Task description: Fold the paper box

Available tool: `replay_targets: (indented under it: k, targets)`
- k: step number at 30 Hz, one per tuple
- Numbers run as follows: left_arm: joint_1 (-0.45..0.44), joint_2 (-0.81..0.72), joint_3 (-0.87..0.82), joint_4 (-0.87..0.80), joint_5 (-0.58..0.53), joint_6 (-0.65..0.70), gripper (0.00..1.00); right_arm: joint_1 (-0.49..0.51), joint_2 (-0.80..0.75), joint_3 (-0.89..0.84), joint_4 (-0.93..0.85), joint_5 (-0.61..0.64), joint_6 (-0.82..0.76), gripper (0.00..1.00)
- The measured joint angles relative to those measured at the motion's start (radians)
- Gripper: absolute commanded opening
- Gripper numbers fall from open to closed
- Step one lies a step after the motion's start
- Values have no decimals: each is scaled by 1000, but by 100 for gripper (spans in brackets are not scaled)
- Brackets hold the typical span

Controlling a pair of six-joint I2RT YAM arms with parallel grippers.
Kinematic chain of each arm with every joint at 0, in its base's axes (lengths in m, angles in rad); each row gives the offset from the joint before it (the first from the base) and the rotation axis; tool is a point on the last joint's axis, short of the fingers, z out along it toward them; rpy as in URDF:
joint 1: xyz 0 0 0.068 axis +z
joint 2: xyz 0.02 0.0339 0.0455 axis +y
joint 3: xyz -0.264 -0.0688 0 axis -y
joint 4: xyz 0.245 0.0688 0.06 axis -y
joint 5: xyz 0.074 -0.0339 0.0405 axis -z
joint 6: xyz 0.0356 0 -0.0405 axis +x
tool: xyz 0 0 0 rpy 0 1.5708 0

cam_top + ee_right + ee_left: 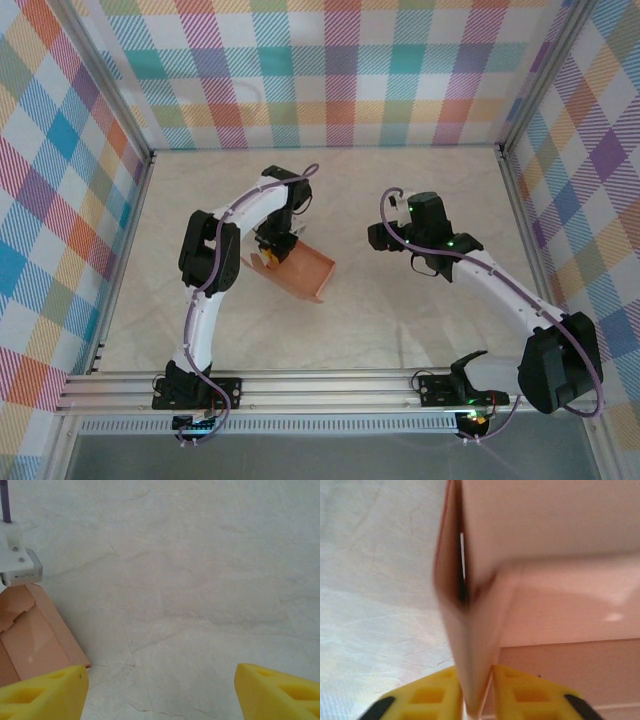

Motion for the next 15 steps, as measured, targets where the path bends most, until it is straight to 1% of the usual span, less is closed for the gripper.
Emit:
replay_targets:
  k: [4,6,8,11,14,15]
  targets:
    - [-7,-2,22,-7,3,8,46,-5,14,8,5,-13,-26,78]
    - [-8,-6,22,-6,9,13,57,-5,26,14,8,-24,-34,78]
    - [-9,-21,20,5,7,11,70,-5,37,19,14,-39,-37,78]
    - [-8,-91,-10,72,-2,-11,79,-5,50,21,24,-66,-43,78]
    - [0,-228,-66,188,-21,-53,86,-5,73,26,28,-99,-49,79]
    - [3,-290,-94,238,-33,-73,87,-5,85,31,29,-111,-50,79]
